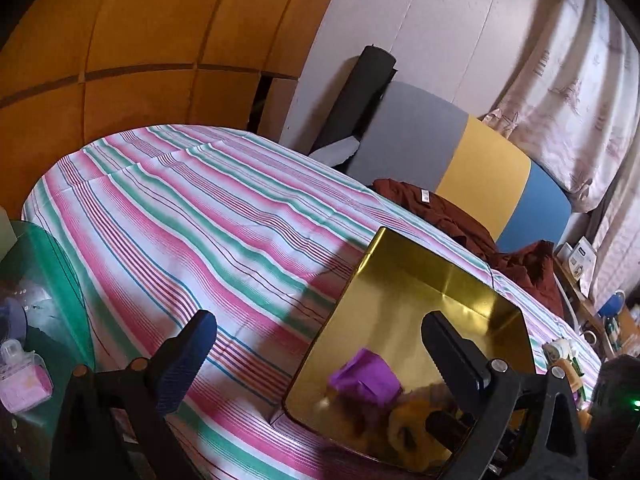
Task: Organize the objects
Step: 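Carry the purple packet and yellow sock over the gold tray and release both, then move the right gripper back to the pile and grasp a tan sponge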
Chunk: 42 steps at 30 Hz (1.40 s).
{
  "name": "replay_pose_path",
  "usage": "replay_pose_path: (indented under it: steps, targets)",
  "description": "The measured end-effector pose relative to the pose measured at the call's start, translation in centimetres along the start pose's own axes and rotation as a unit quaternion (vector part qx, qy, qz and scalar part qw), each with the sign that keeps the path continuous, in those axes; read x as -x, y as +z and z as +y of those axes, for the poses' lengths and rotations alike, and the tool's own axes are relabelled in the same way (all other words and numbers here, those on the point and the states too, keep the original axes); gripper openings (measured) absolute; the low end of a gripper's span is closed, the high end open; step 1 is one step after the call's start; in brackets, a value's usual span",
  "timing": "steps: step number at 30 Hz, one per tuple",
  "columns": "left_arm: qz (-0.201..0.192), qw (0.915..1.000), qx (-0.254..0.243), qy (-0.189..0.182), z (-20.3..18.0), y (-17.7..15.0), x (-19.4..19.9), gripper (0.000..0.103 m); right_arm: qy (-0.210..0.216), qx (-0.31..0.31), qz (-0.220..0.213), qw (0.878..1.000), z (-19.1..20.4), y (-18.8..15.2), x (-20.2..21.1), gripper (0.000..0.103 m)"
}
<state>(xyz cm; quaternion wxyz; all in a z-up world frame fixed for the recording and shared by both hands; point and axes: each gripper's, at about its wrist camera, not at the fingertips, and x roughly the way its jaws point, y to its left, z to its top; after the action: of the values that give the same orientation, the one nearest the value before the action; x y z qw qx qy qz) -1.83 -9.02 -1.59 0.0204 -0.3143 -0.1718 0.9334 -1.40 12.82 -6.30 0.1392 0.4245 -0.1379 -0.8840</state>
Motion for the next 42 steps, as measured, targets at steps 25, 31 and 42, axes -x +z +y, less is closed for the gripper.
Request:
replay_pose_path:
  steps: [25,31,42]
  targets:
    - [0.056,0.9902,-0.059,-0.114,-5.2,-2.4,-0.5,0.103,-0.091,-0.036,-0.12,0.988,-7.5,0.6,11.2,0.063]
    - [0.073,0.9775,-0.098,-0.171,-8.5,-3.6,0.6,0.103,-0.142,-0.06,-0.125,0.98,-11.9,-0.8,13.4,0.063]
    - [0.12,0.9451,-0.183,-0.242,-14.5,-8.0,2.1,0.103,-0.218,-0.152,-0.088,0.96,-21.5,-6.1,15.1,0.063]
